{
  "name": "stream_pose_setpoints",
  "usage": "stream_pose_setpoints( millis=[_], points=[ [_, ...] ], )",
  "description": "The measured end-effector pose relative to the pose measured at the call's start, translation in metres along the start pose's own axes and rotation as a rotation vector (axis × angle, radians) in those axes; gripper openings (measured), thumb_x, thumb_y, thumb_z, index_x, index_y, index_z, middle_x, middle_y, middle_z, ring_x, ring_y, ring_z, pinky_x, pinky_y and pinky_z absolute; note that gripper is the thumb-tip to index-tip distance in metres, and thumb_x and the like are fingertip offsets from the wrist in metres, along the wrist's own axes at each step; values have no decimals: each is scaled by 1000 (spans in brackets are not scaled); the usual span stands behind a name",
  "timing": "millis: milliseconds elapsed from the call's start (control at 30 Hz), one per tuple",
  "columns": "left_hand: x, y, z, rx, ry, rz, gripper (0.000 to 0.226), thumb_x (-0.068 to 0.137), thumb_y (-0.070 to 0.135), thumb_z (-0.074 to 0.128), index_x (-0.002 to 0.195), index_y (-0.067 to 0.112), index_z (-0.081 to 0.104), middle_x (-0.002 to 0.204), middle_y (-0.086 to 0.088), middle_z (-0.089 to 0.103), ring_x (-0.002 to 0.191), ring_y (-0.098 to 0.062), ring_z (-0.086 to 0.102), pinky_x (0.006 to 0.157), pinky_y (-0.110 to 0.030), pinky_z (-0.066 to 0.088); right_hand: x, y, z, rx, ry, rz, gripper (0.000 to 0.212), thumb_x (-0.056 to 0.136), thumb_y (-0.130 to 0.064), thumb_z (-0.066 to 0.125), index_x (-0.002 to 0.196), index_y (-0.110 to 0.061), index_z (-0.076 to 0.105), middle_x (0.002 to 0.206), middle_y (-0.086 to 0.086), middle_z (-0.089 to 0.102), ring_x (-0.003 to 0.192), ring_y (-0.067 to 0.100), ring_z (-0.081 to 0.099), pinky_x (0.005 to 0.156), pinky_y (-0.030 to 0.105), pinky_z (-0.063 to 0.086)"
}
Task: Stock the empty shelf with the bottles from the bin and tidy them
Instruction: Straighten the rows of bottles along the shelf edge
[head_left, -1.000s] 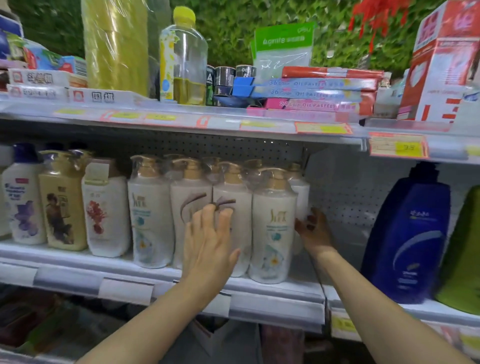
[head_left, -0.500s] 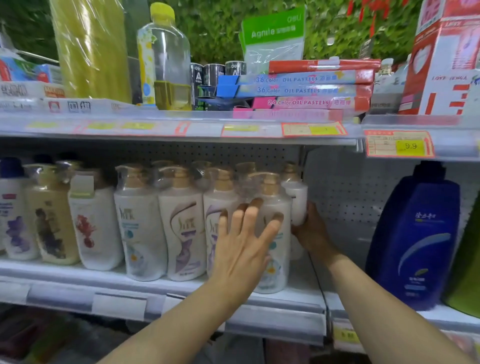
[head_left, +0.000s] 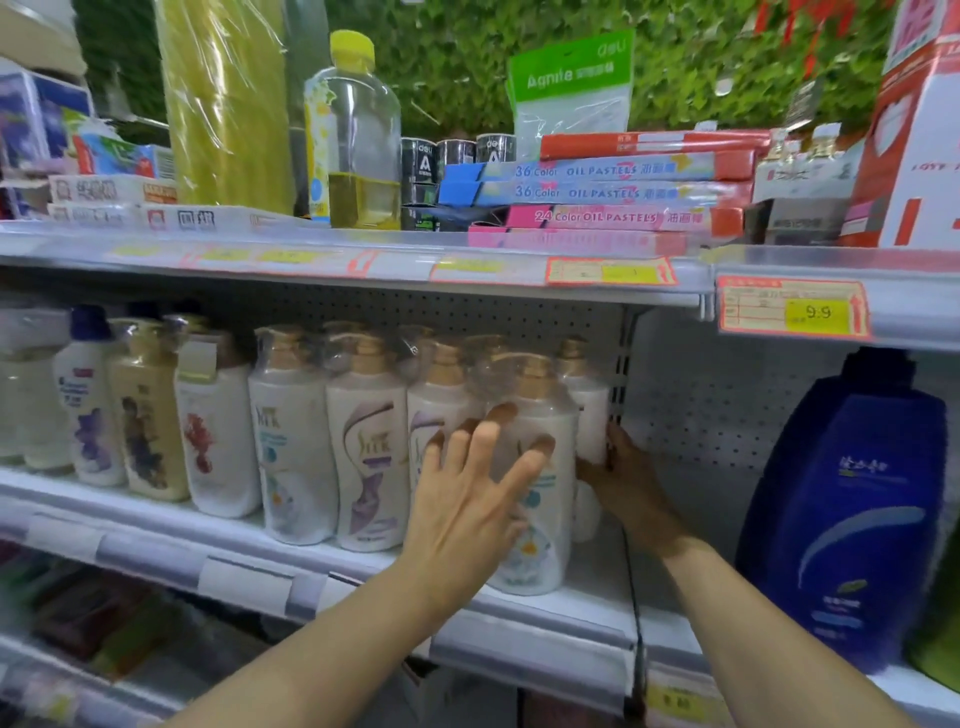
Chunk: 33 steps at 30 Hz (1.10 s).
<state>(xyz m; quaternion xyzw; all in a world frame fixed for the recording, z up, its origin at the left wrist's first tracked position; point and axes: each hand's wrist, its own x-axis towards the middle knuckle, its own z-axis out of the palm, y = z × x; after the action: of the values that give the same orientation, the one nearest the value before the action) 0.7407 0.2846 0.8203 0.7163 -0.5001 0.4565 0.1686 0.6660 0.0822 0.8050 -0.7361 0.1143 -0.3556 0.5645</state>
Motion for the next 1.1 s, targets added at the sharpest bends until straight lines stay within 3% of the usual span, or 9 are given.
stream_pose_setpoints(
  millis=[100, 200, 267, 333, 467, 700, 900, 1100],
  points=[
    [-2, 5, -3, 15, -27, -23, 95, 46, 50, 86, 128, 29, 41, 121, -14, 38, 96, -27, 40, 73, -42, 52, 0, 0, -10, 133, -70, 65, 64, 76, -41, 75, 133, -22, 52, 121, 2, 66, 109, 20, 64, 90, 41, 53],
    [-1, 10, -4, 28, -32, -61, 97, 47, 51, 86, 129, 29, 40, 120, -15, 37, 94, -26, 40, 73, -41, 52, 2, 0, -14, 198, -96, 121, 54, 87, -29, 67, 137, -25, 48, 129, 4, 61, 114, 26, 61, 94, 50, 50],
    [0, 14, -4, 43, -40, -77, 99, 47, 52, 86, 130, 29, 39, 120, -16, 36, 94, -27, 40, 73, -41, 51, 2, 0, -15, 193, -122, 123, 70, 75, -41, 75, 138, -27, 46, 130, 4, 59, 113, 25, 61, 93, 52, 50],
    [-1, 19, -3, 55, -52, -92, 101, 46, 52, 86, 131, 28, 38, 121, -16, 36, 94, -27, 40, 74, -40, 50, 2, 0, -17, 189, -137, 119, 77, 69, -43, 77, 137, -24, 46, 128, 4, 60, 110, 25, 63, 90, 50, 52],
    [-1, 22, -4, 66, -70, -103, 101, 43, 52, 87, 130, 28, 40, 124, -17, 36, 93, -27, 41, 73, -38, 49, 3, 5, -20, 178, -155, 101, 47, 90, -18, 60, 134, -23, 46, 115, -3, 65, 97, 19, 67, 68, 34, 56],
    [1, 19, -8, 77, -86, -115, 103, 42, 58, 84, 131, 31, 39, 125, -15, 37, 93, -26, 41, 67, -38, 48, 3, 0, -12, 143, -128, 102, 40, 92, -14, 59, 129, -22, 45, 111, 1, 63, 89, 19, 65, 50, 23, 51],
    [2, 17, -10, 74, -92, -114, 104, 42, 59, 85, 130, 31, 39, 123, -14, 38, 91, -28, 52, 65, -38, 50, 5, -3, -3, 106, -128, 92, 37, 91, -15, 61, 123, -25, 46, 111, -5, 60, 94, 17, 65, 60, 32, 53],
    [3, 14, -10, 93, -76, -101, 106, 41, 60, 84, 131, 30, 38, 123, -14, 37, 93, -25, 41, 65, -39, 49, 2, -6, 1, 122, -143, 93, 42, 91, -15, 61, 129, -22, 44, 117, -3, 60, 95, 14, 64, 61, 29, 53]
  ],
)
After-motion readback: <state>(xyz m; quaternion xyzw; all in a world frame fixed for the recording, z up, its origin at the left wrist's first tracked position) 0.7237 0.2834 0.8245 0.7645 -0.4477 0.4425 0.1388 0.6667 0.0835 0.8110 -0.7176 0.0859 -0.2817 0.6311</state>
